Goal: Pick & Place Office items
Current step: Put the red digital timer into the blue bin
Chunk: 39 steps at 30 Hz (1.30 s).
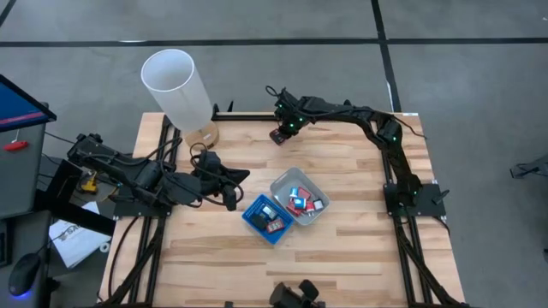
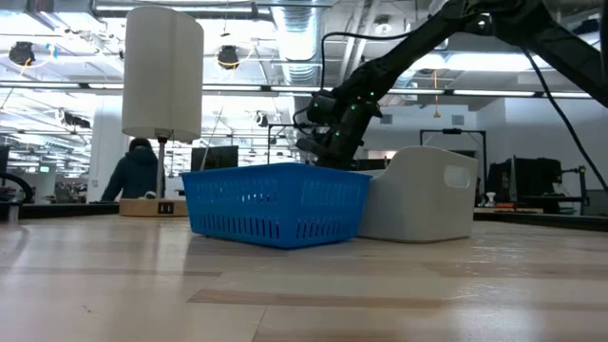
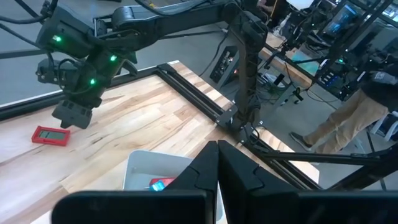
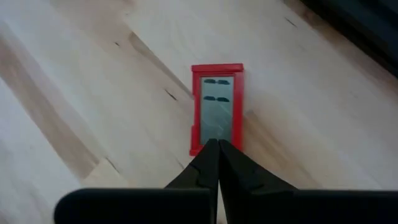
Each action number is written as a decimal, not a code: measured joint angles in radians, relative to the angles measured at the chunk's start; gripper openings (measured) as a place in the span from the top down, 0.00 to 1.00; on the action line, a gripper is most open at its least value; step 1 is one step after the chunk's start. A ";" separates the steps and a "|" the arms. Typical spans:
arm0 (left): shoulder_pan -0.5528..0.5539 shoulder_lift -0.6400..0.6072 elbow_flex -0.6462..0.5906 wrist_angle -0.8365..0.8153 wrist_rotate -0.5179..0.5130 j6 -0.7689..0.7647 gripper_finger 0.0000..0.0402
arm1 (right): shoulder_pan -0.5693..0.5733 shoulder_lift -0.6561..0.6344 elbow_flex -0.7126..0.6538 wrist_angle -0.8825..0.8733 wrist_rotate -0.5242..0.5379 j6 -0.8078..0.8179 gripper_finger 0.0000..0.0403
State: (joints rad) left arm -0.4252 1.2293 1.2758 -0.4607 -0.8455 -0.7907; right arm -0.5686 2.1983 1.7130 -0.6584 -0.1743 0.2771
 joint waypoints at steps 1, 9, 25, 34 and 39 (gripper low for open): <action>0.000 0.000 0.000 0.003 0.000 0.000 1.00 | 0.000 0.000 0.000 0.000 0.000 0.000 1.00; 0.000 0.000 0.000 0.017 0.003 0.000 1.00 | 0.005 0.042 0.001 -0.012 0.000 0.009 1.00; -0.002 0.000 0.000 0.038 0.002 0.000 1.00 | 0.025 -0.026 -0.002 -0.177 0.042 -0.099 1.00; -0.002 0.000 0.000 0.035 -0.001 0.000 1.00 | 0.032 -0.065 0.028 -0.007 -0.001 -0.036 1.00; 0.000 0.000 0.000 0.033 0.000 0.000 1.00 | 0.042 -0.037 0.029 -0.025 -0.021 0.000 1.00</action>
State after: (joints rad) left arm -0.4255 1.2293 1.2758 -0.4278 -0.8454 -0.7902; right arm -0.5267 2.1611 1.7423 -0.6829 -0.1949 0.2771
